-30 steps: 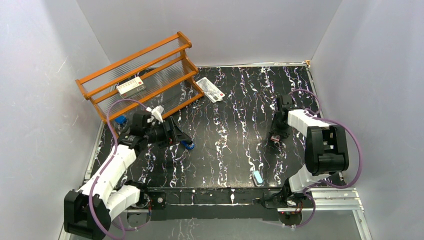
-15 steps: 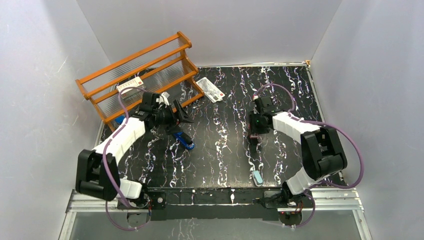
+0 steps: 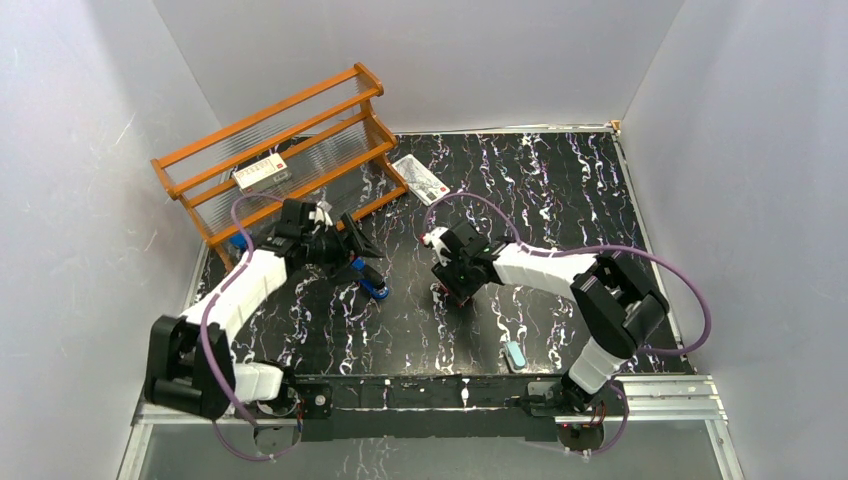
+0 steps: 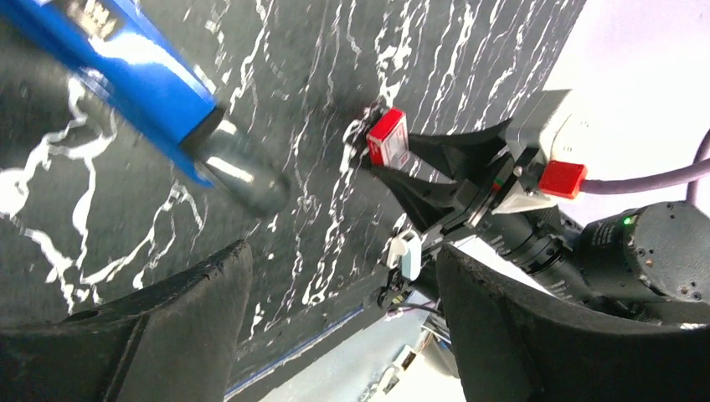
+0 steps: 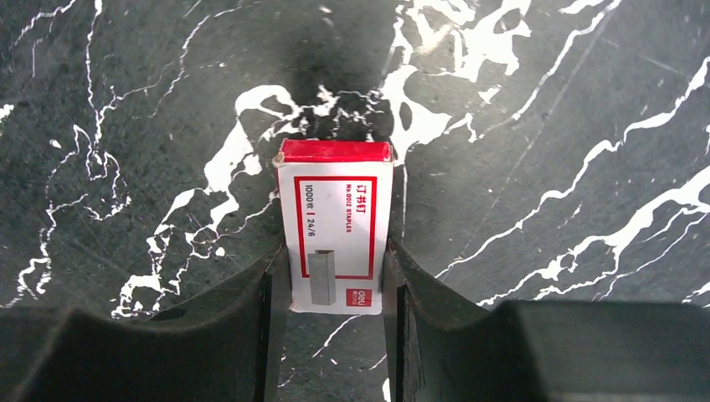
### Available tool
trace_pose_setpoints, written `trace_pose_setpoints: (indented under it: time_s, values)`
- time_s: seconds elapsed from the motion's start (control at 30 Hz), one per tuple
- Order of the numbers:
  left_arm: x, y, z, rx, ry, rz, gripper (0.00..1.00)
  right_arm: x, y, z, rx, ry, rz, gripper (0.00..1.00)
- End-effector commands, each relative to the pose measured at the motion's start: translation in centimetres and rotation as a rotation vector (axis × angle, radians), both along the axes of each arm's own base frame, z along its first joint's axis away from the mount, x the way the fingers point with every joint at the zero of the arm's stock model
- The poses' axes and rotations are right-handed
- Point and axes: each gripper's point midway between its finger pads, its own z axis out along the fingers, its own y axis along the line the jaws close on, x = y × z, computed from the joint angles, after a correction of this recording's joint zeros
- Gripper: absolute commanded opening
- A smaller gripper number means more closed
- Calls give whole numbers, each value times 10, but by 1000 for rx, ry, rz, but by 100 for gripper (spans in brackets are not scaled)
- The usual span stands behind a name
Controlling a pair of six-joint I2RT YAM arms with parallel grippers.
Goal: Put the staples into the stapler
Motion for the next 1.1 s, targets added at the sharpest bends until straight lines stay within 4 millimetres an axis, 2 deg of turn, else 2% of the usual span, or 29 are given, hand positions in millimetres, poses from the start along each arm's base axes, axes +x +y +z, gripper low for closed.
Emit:
trace_pose_setpoints:
  time_s: [0.0, 0.03, 0.17, 0.2, 0.27, 0.33, 0.5, 0.63, 0.7, 0.77, 0.87, 0.97, 1.07]
  values:
    - [-29, 9, 5, -19, -16, 36, 78, -15, 1, -14, -114, -23, 164, 42]
    - [-34, 10, 4, -23, -18, 36, 78, -17, 1, -16, -127, -23, 181, 45]
    - [-51, 13, -3, -35, -16, 28, 78, -20, 8, -20, -128, 14, 208, 81]
    - [-53, 13, -1, -39, -27, 25, 79, -19, 11, -20, -116, 10, 211, 86]
    - [-55, 15, 2, -34, -53, 23, 79, -18, 15, -19, -96, 10, 217, 90]
    - [-56, 18, 4, -15, -74, 32, 79, -22, 21, -18, -73, 47, 225, 88]
    - [-58, 28, 10, 30, -143, 47, 84, -21, 16, -23, -113, 84, 179, 73]
    - [-60, 21, 23, 0, -208, -31, 84, -17, -6, -28, -189, 27, 152, 67]
    - [-58, 18, 27, -13, -235, -53, 84, -14, -13, -29, -202, -18, 166, 66]
    - [-54, 17, 27, -8, -239, -59, 84, -15, -12, -25, -182, -38, 197, 66]
    - [-51, 15, 23, -7, -217, -71, 82, -24, -8, -24, -143, -18, 264, 64]
    - [-49, 13, 19, -17, -193, -73, 80, -31, -14, -28, -157, 10, 282, 63]
    - [-48, 9, 19, -40, -191, -76, 79, -26, -19, -28, -178, -5, 262, 60]
